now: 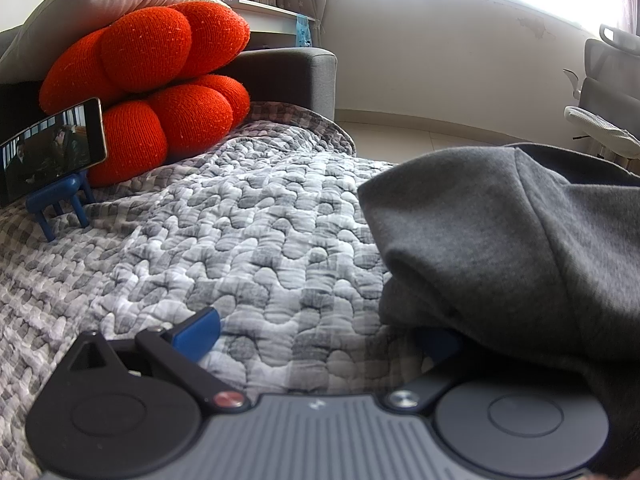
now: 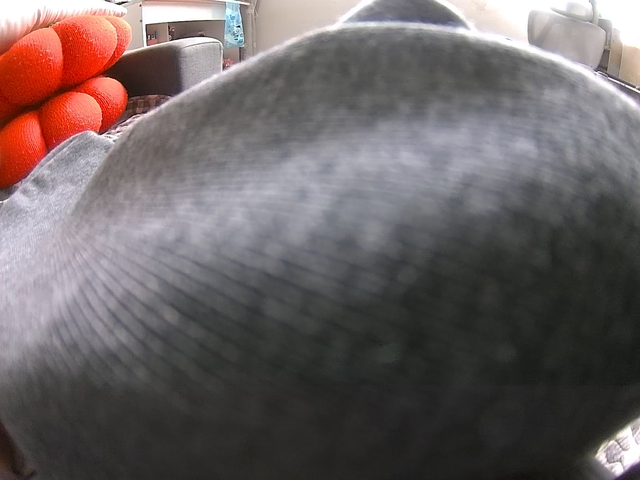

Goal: Fold clothes
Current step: 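Move both grippers open toward the crumpled grey t-shirt, then close the left gripper on the shirt while the right gripper grasps it too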

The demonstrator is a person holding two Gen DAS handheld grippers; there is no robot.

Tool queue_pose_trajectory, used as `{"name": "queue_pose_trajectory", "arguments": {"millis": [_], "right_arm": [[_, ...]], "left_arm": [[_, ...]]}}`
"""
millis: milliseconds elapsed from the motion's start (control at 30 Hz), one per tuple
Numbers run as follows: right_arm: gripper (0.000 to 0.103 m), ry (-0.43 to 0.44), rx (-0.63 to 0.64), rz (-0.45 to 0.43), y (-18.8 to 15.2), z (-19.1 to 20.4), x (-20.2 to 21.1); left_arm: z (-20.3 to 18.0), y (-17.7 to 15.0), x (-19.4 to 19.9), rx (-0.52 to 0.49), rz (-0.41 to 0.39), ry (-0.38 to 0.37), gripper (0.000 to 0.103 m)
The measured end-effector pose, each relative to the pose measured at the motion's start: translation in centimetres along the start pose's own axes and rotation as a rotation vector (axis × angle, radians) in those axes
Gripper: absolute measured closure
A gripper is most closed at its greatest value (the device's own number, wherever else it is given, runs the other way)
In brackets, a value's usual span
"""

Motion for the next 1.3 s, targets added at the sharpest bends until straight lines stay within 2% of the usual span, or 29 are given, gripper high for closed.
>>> {"name": "queue_pose_trajectory", "arguments": {"millis": [267,667,767,867,933,1133,1300], "right_arm": [[0.000,0.024,0.049,0.035,0.3,-0.2,-0.2],[0.000,0.187,0.102,0.188,0.0,-2.1,1.4],[0.000,0.222,0.106,0.179,-0.8,-3.0,3.4],[0.000,0.255,0.102,0.141,1.1,-4.2,6.4],[0.000,0.287,0.095,0.096,2.5,-3.3,7.6],[0.000,0.398,0.070,-0.028,5.2,-4.1,11.2],[0.000,0.428,0.027,-0.154,7.0,-5.3,13.4]], "left_arm": [[-0.2,0.1,0.1,-0.014,-0.003,0.009,0.000],[-0.1,-0.3,1.5,-0.056,0.033,-0.010,0.000],[0.2,0.0,2.1,-0.079,0.072,0.001,0.000],[0.9,0.7,3.2,-0.089,0.120,0.018,0.000],[1.5,1.3,4.2,-0.071,0.122,0.023,0.000],[2.9,3.5,7.5,-0.047,0.139,0.049,0.000],[2.5,6.0,9.3,-0.018,0.136,-0.033,0.000]]}}
Point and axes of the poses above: each gripper's, at about its wrist camera, not at the fingertips, and x roughly against the way its jaws point, z to its left, y to its top, the point moved 3 cm from there along -x, roughly the way its jaws point, and after that the axes turned 5 degrees about y, right-handed, at the moved point
